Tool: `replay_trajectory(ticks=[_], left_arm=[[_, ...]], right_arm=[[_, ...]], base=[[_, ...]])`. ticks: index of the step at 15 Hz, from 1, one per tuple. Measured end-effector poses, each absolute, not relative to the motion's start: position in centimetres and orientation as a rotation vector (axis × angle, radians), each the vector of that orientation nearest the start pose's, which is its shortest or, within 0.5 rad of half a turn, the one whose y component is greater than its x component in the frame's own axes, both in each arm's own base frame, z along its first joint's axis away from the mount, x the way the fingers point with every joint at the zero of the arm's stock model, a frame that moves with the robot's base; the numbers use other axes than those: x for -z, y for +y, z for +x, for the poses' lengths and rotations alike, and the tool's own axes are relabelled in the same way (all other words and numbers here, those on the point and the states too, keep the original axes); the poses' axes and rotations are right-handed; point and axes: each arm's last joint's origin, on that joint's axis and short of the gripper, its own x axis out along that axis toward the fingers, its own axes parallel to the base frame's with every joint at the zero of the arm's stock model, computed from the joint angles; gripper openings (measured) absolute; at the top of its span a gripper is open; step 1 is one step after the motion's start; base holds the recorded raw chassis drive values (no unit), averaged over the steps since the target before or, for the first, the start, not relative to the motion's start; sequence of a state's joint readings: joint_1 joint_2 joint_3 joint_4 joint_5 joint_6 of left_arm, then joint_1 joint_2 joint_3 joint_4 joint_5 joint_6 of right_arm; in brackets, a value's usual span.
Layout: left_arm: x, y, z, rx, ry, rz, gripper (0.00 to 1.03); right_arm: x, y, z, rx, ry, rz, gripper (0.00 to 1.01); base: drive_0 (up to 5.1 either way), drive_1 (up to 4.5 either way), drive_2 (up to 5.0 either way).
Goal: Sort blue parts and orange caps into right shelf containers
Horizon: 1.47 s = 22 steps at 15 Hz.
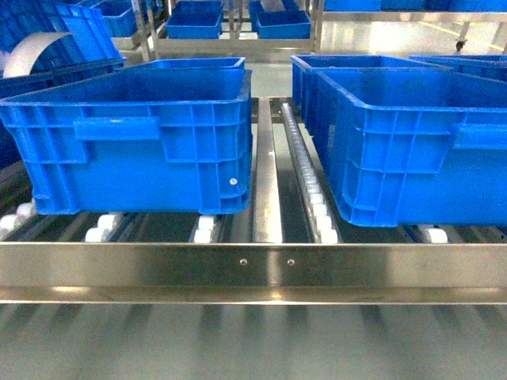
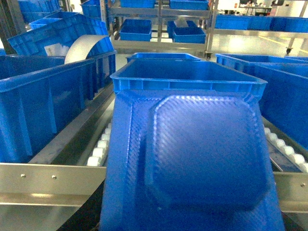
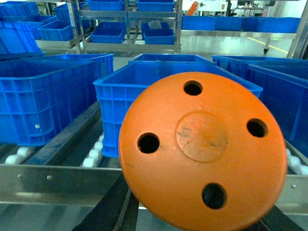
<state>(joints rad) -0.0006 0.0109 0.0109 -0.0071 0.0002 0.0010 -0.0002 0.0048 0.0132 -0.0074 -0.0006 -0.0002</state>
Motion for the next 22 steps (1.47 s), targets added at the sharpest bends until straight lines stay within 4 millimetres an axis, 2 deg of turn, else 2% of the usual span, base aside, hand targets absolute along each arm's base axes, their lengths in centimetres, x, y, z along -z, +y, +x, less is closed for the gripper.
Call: replay_trajectory(ticks=[6,22], left_arm=[[-16.57,0.0,9.77,0.0,0.007,0.001,0.43],[-16.57,-0.01,9.77,0.0,0.007,0.001,0.43]], right_arm=[[-16.72,0.0,9.72,0.0,-0.004,0.0,0.41],[-16.7,0.0,9.72,0.0,-0.002,0.0,0.41]], base=[[0.1,4.32,-4.2],[0.0,0.0,0.0]])
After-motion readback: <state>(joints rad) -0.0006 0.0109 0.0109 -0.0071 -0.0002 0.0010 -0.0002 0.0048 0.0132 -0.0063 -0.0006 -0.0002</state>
